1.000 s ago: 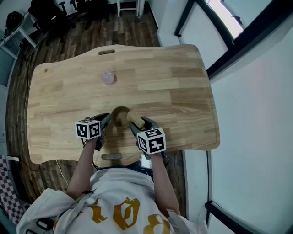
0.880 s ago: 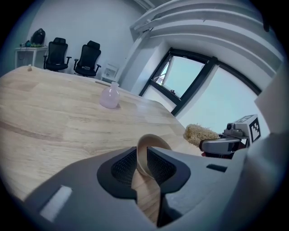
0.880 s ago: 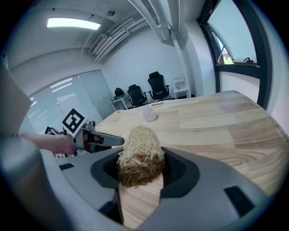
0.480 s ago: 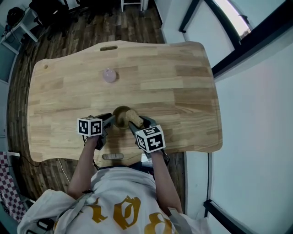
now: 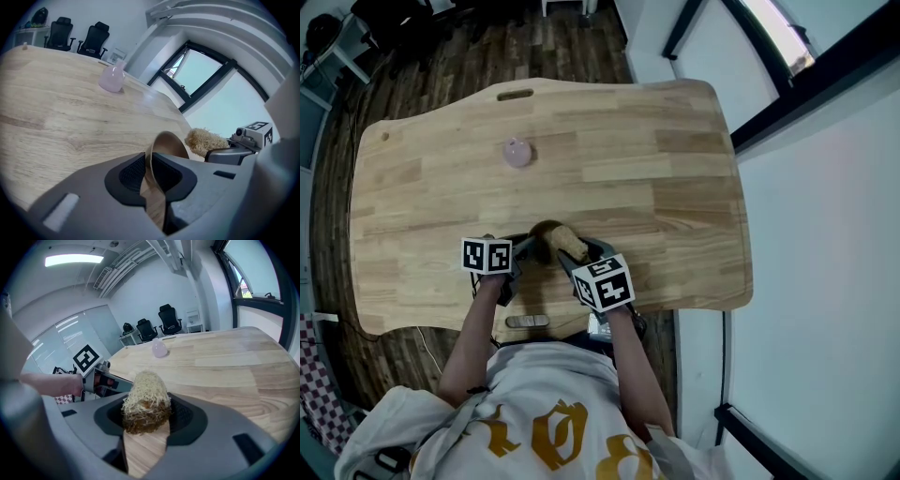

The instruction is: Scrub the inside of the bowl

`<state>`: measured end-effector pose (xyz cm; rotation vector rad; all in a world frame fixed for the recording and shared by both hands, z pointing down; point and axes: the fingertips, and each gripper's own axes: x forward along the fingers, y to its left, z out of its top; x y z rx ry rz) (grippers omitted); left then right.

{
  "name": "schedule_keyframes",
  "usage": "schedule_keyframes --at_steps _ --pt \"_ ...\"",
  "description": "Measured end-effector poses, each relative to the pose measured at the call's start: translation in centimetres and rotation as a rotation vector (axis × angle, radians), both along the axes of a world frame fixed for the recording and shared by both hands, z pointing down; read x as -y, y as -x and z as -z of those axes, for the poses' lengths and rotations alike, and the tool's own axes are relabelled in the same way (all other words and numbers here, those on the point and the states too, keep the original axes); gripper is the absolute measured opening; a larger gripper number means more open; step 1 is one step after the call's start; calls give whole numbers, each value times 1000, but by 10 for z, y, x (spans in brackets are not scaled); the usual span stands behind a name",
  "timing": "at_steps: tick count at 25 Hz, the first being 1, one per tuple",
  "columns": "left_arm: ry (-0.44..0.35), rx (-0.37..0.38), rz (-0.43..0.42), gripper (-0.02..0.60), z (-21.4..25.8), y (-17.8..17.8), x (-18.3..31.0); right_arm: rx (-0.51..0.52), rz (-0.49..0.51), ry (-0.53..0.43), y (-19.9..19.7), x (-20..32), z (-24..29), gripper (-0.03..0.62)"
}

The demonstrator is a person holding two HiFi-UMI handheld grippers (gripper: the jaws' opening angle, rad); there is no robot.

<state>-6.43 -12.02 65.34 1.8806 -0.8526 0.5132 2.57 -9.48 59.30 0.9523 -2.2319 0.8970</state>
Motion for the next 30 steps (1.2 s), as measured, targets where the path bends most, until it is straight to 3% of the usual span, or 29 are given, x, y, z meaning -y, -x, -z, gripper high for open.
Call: schedule_keyframes --at_steps 3,8,14,20,23,27,30 --pt "-42 72 -35 29 4 -2 2 -7 3 7 2 -2 -2 195" --pt "-95 112 -38 20 18 -4 7 -32 24 6 7 -5 1 195" --pt "-185 204 -99 18 32 -8 9 -79 9 28 4 -7 -1 195" --pt "-167 219 -79 18 33 -1 6 -110 53 -22 13 -11 3 195" --pt "-148 225 -75 18 32 1 3 -194 130 -95 23 -15 0 195" --pt "-153 241 -83 17 36 5 3 -384 231 -232 31 -14 0 196" --pt "-143 235 -85 14 37 4 1 -450 298 -283 37 -15 -2 198"
